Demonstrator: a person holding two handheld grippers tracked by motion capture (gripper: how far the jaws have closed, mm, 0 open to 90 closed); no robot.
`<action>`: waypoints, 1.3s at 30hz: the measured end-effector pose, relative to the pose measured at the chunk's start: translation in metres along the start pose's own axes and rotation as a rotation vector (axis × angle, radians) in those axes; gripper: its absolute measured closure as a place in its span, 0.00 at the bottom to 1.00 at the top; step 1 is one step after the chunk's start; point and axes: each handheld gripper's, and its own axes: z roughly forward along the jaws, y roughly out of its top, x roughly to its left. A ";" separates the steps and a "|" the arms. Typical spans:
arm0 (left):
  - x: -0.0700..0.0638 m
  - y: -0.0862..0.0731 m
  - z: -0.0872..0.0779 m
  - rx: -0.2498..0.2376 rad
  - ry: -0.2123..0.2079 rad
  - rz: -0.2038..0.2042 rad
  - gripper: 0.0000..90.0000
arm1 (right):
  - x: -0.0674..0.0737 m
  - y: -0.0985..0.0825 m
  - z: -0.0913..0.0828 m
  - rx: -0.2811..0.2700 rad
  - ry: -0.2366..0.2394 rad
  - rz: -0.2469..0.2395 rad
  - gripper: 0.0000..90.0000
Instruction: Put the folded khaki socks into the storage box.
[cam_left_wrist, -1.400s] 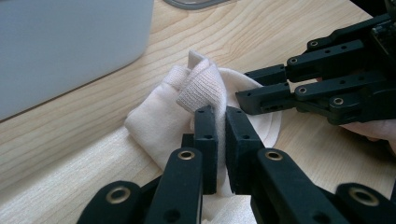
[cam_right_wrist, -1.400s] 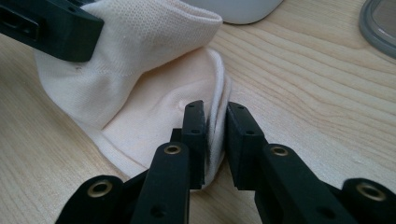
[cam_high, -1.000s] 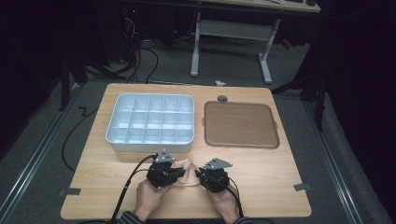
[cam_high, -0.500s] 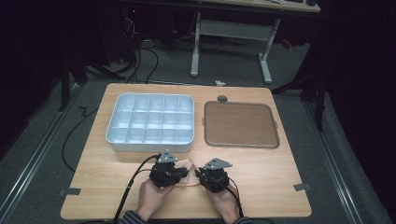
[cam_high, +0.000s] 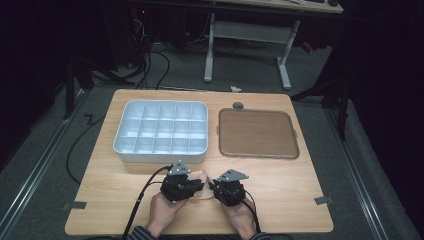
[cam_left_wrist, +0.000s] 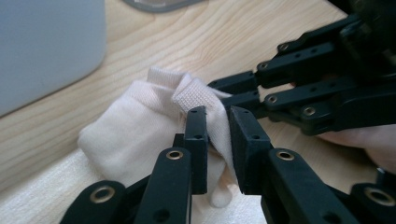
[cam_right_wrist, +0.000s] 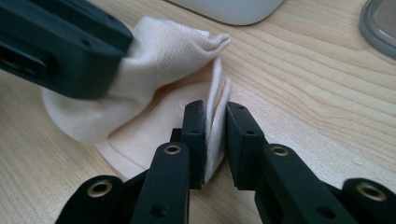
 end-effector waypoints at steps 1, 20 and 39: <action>0.000 0.000 -0.002 -0.006 0.000 0.001 0.86 | 0.000 0.000 0.000 0.000 0.001 0.002 0.87; 0.009 -0.003 -0.020 -0.026 0.097 0.003 0.80 | -0.001 0.001 0.000 0.006 0.003 0.000 0.86; 0.015 -0.022 -0.002 0.044 0.168 -0.039 0.74 | 0.010 0.015 -0.032 -0.083 0.003 -0.043 0.82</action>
